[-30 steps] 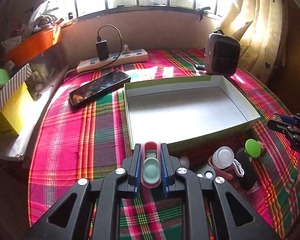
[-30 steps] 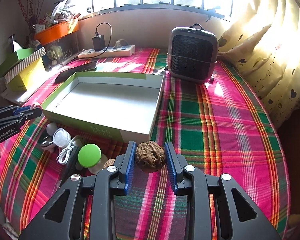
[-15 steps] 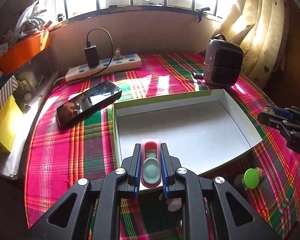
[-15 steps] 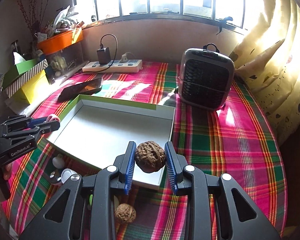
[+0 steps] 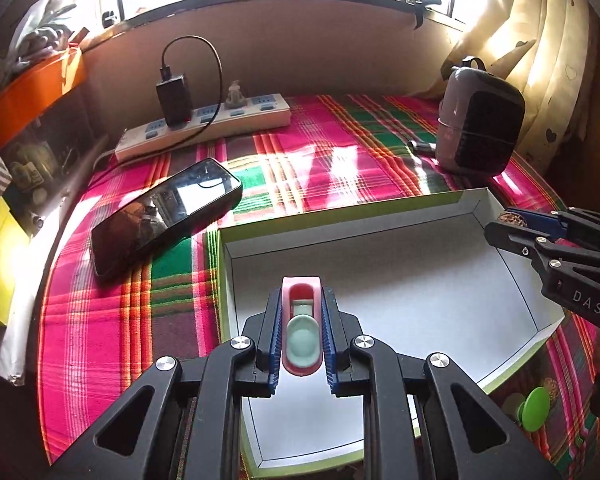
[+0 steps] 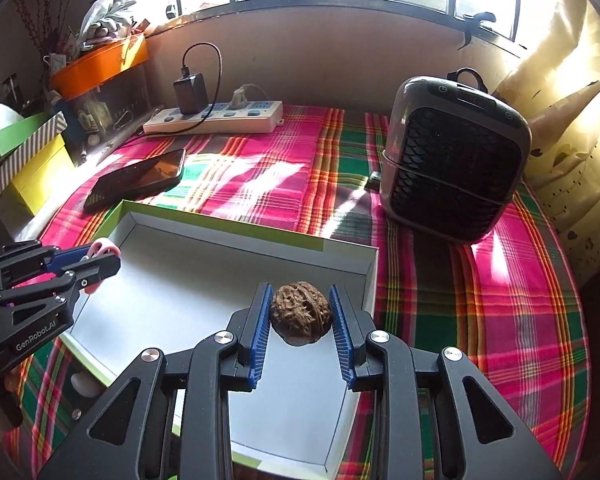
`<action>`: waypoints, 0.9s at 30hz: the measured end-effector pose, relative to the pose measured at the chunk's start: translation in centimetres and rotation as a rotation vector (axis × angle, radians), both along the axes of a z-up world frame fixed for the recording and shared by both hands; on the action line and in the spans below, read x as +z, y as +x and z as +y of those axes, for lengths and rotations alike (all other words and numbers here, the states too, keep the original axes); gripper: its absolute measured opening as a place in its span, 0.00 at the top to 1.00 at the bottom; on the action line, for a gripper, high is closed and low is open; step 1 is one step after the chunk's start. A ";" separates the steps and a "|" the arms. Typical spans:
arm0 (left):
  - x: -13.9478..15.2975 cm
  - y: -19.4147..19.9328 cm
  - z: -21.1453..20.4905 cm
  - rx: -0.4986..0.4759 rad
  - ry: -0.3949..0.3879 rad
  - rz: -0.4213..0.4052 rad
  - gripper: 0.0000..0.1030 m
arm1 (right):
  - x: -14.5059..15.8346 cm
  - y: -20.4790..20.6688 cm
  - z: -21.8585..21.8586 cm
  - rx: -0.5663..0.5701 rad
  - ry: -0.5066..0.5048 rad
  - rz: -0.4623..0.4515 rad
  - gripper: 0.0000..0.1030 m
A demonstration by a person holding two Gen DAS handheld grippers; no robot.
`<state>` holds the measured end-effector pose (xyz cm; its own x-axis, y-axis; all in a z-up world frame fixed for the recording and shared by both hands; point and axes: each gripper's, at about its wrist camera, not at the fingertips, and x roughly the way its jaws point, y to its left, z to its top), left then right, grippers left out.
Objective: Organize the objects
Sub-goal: 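Carry the pink holder with left tool into the white box while right carries walnut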
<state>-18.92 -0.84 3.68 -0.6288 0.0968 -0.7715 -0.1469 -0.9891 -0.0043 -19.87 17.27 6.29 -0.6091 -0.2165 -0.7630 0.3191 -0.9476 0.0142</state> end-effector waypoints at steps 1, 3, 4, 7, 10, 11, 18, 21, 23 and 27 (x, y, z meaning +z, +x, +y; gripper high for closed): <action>-0.1 -0.3 0.0 0.000 -0.003 -0.002 0.85 | -0.2 -0.3 -0.1 -0.001 0.002 -0.002 0.70; -0.5 -0.9 -0.1 0.007 -0.012 -0.005 0.85 | -0.6 -0.8 -0.3 -0.002 0.013 -0.008 0.70; -0.6 -1.1 -0.1 0.011 -0.017 -0.010 0.85 | -0.8 -1.1 -0.4 -0.001 0.016 -0.011 0.70; -1.1 -1.7 -0.1 0.013 -0.026 -0.013 0.85 | -1.2 -1.6 -0.6 0.000 0.027 -0.015 0.70; -1.5 -2.2 -0.2 0.019 -0.029 -0.020 0.85 | -1.5 -2.0 -0.9 0.001 0.044 -0.017 0.70; -1.6 -2.3 -0.2 0.017 -0.034 -0.017 0.85 | -1.5 -2.1 -1.0 0.003 0.051 -0.014 0.70; -2.1 -2.8 0.0 0.013 -0.034 -0.025 0.85 | -1.9 -2.4 -1.3 0.015 0.065 -0.016 0.70; -2.2 -2.9 0.2 0.010 -0.040 -0.025 0.85 | -2.1 -2.5 -1.4 0.016 0.070 -0.021 0.70; -2.2 -3.0 0.2 0.009 -0.038 -0.025 0.85 | -2.2 -2.5 -1.2 0.011 0.070 -0.024 0.70; -2.2 -3.1 0.2 0.011 -0.044 -0.021 0.85 | -2.4 -2.6 -1.2 0.015 0.070 -0.034 0.70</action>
